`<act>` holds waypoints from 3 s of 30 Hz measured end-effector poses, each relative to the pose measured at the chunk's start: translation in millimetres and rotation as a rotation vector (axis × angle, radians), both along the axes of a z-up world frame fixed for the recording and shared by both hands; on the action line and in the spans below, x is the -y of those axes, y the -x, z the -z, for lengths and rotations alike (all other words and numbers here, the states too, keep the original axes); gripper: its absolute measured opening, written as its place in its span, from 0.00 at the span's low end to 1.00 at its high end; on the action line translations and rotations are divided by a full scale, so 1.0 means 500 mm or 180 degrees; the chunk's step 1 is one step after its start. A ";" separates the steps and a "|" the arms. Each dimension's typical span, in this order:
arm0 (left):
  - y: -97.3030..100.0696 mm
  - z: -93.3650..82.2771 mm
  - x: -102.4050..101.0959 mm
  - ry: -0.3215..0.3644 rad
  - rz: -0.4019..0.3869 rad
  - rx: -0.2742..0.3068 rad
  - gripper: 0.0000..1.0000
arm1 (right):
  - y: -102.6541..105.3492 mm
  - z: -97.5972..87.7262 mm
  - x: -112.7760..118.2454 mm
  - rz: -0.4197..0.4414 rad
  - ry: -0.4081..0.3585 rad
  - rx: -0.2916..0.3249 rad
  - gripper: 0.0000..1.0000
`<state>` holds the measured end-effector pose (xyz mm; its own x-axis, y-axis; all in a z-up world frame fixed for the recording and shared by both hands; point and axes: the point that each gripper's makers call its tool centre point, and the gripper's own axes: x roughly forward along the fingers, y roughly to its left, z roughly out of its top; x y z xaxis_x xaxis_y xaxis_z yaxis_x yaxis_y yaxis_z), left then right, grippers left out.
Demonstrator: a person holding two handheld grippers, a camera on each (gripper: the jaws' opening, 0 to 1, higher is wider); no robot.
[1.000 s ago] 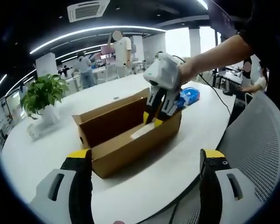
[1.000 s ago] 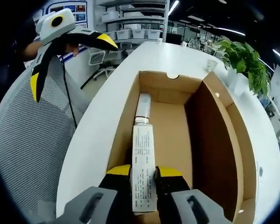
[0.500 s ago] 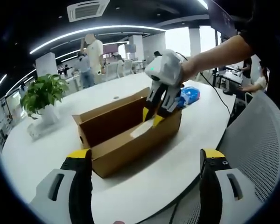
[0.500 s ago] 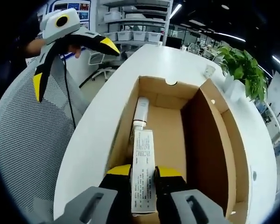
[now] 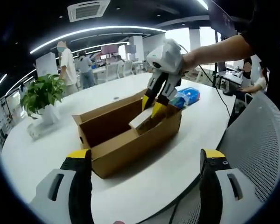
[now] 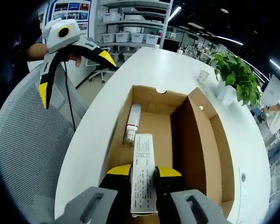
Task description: Operate the shoe box by opening the lid, removing the specified soft item, and placing it in the target area until the item is outside and the box remains undamaged.
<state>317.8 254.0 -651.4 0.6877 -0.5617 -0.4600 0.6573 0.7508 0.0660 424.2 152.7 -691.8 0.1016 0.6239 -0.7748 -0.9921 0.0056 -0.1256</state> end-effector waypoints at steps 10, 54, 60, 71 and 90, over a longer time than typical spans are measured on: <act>0.001 0.002 -0.001 -0.0019 0.0010 -0.0012 0.96 | -0.029 -0.054 0.029 0.0034 -0.0055 0.0111 0.15; 0.003 0.011 0.003 -0.0069 0.0053 -0.0068 0.97 | -0.117 -0.116 0.274 0.0432 0.0095 0.0414 0.15; 0.004 0.016 0.001 -0.0088 0.0055 -0.0090 0.97 | -0.127 -0.108 0.302 0.0489 0.0154 0.0439 0.15; 0.006 0.020 0.001 -0.0104 0.0051 -0.0131 0.96 | -0.153 -0.084 0.360 0.0617 0.0250 0.0459 0.15; 0.005 0.025 -0.002 -0.0142 0.0038 -0.0181 0.95 | -0.196 -0.046 0.433 0.0802 0.0328 0.0443 0.15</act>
<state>315.4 254.7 -663.8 0.6532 -0.5477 -0.5228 0.6698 0.7400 0.0615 522.3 -63.8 -668.6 0.3529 0.4845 -0.8005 -0.9343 0.2295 -0.2729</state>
